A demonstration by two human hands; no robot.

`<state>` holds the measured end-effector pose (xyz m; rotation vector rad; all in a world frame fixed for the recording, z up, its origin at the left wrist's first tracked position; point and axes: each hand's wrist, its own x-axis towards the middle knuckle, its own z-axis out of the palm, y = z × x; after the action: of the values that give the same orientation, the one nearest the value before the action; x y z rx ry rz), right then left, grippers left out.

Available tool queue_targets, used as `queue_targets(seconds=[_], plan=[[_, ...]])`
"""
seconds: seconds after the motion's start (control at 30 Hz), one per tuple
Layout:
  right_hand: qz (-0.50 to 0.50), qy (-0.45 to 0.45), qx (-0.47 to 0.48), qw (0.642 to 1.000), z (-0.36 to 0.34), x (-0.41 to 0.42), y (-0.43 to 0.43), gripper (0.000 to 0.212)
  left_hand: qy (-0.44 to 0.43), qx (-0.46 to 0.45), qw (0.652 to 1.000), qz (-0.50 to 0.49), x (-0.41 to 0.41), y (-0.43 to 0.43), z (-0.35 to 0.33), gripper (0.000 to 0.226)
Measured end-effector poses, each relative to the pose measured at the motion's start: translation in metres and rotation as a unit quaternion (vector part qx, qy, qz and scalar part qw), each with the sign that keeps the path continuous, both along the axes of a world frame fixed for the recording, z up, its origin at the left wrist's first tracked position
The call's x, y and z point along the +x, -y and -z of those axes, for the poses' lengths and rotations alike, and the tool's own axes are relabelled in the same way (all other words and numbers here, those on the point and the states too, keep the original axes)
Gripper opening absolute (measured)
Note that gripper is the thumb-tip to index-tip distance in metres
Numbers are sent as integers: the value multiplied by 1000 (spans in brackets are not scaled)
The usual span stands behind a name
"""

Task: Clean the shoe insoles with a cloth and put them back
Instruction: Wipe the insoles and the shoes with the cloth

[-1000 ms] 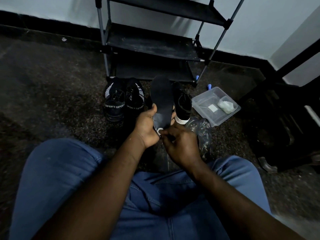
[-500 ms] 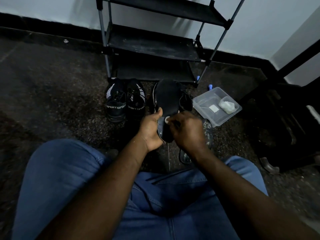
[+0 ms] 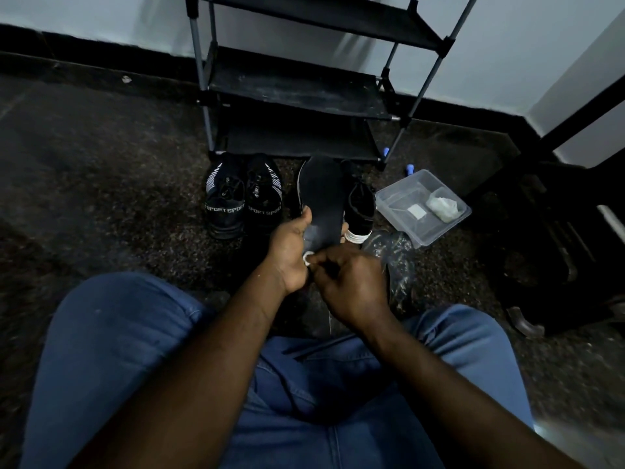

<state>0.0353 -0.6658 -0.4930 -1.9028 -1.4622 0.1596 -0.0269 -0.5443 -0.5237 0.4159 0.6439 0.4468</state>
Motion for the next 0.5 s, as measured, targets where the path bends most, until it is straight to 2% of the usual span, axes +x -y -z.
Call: queue_targets(seconds=[0.1, 0.3, 0.4, 0.5], plan=[[-21, -21, -15, 999, -5, 4, -3, 12, 8, 9, 1000, 1, 0, 0, -2, 60], [-13, 102, -28, 994, -4, 15, -13, 12, -25, 40, 998, 33, 0, 11, 3, 80], [8, 136, -10, 991, -7, 22, -24, 14, -17, 42, 998, 46, -4, 10, 2, 57], [30, 140, 19, 990, -11, 23, -31, 11, 20, 42, 998, 46, -4, 7, -2, 57]])
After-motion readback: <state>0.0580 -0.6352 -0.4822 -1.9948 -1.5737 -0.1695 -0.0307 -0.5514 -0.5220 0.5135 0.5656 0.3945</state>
